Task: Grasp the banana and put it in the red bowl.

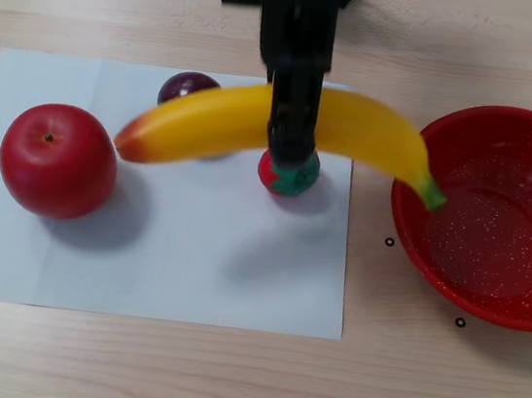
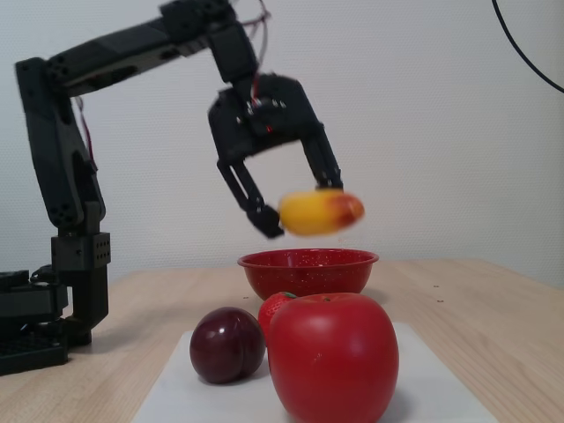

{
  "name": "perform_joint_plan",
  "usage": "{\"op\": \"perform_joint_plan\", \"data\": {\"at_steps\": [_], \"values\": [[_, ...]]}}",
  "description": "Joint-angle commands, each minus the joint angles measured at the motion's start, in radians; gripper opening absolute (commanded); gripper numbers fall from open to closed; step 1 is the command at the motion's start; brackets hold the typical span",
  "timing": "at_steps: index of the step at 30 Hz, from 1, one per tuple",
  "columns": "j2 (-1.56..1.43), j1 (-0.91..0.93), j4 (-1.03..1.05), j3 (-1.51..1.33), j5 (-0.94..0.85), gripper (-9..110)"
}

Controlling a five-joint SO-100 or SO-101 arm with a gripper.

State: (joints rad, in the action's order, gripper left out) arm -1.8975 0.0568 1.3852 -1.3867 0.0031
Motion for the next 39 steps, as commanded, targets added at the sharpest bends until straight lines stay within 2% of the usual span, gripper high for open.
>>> {"op": "perform_joint_plan", "data": {"at_steps": [1,8,22,31,39], "values": [[-0.176,0.029,-0.046,0.043,-0.003,0],[-0.196,0.143,-0.015,0.103,-0.078,0],[-0.189,0.439,-0.408,-0.021,-0.161,0],[-0.106,0.532,-0.558,-0.126,-0.129,0],[-0.055,0.552,-0.723,-0.268,-0.023,12]]}}
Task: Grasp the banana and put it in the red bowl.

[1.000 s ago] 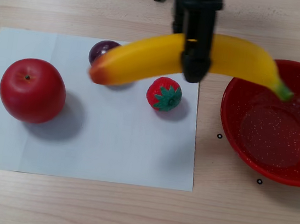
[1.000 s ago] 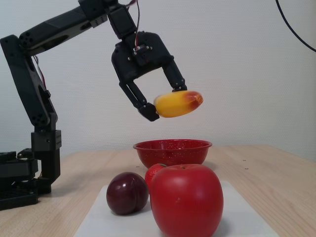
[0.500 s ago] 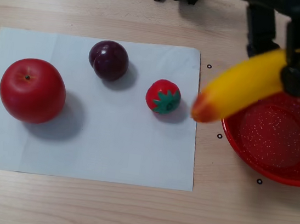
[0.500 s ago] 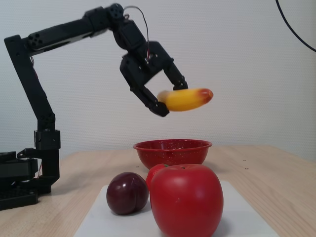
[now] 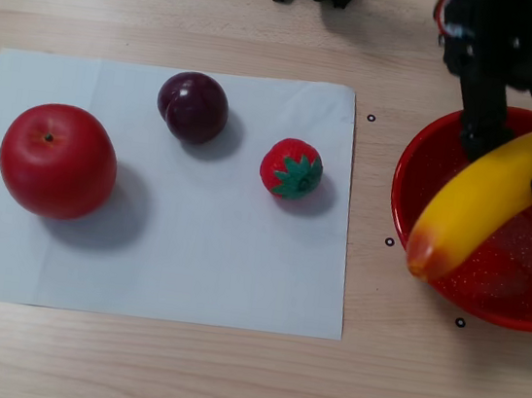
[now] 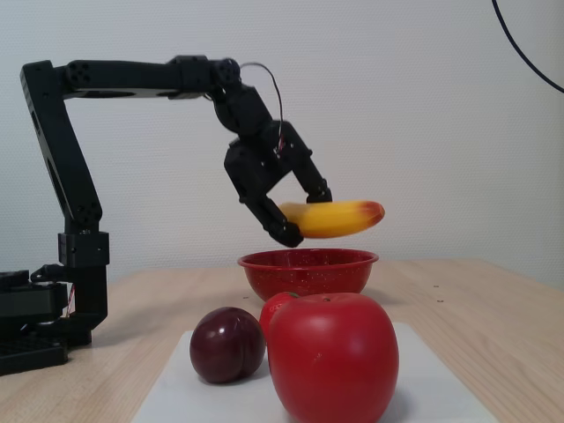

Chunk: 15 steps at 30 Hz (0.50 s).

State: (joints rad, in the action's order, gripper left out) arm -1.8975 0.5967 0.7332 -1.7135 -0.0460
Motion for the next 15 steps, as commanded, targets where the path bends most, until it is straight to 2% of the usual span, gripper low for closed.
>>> {"op": "perform_joint_plan", "data": {"at_steps": [1,10,15], "values": [[-0.052,0.015,-0.083,0.046,0.04,15],[-0.034,0.028,0.005,0.057,0.069,29],[-0.035,0.028,0.078,0.097,0.063,31]]}}
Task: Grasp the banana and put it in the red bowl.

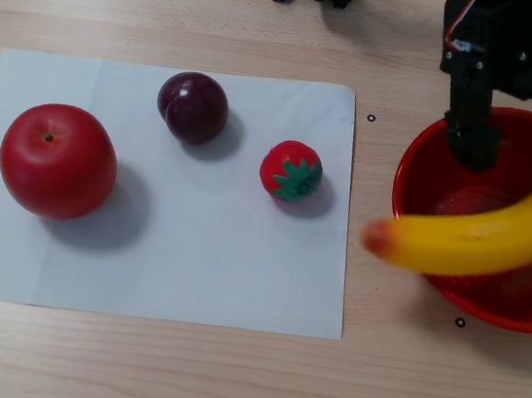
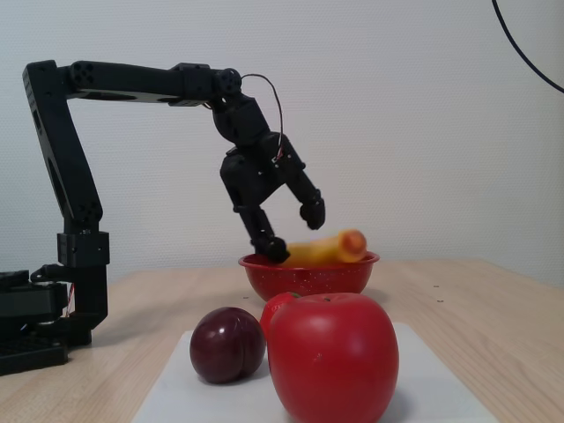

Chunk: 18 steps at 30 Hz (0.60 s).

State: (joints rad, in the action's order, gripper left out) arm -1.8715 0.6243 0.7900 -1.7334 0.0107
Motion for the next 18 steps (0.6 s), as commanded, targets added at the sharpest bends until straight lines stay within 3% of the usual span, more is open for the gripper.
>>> {"op": "perform_joint_plan", "data": {"at_steps": [1,18], "values": [[-0.064,-0.002,0.032,0.127,0.002,31],[-0.081,-0.101,0.342,0.449,-0.089,0]]}}
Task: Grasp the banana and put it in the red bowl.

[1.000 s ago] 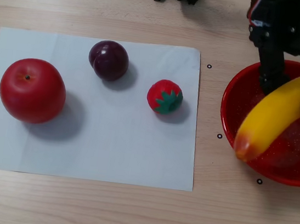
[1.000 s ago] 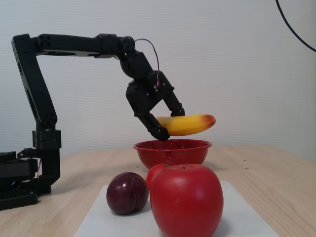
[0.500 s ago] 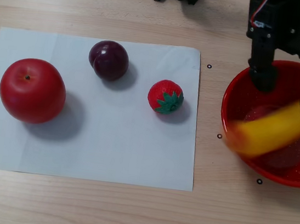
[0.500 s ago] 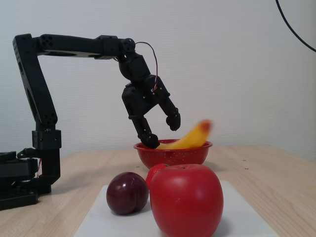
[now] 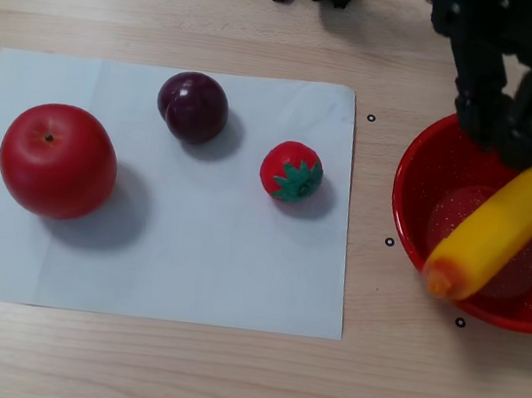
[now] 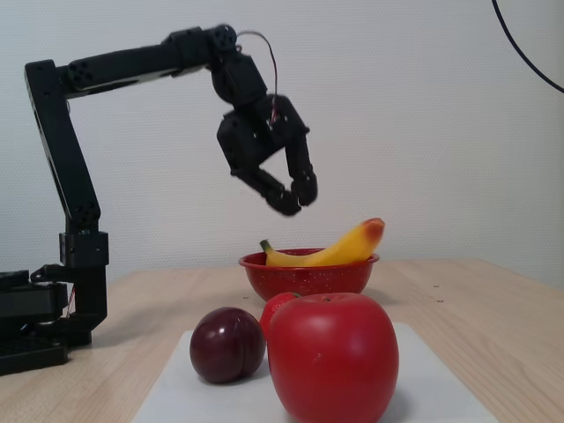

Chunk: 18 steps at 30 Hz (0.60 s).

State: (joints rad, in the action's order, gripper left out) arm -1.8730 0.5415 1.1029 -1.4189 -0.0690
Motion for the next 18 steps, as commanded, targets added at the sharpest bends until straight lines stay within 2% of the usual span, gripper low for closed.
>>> {"op": "perform_joint_plan", "data": {"at_steps": [1,12,18], "values": [[-0.08,-0.026,0.054,0.155,-0.009,0],[-0.121,-0.164,0.201,0.282,-0.005,0],[-0.267,-0.242,0.058,0.095,0.037,0]]}}
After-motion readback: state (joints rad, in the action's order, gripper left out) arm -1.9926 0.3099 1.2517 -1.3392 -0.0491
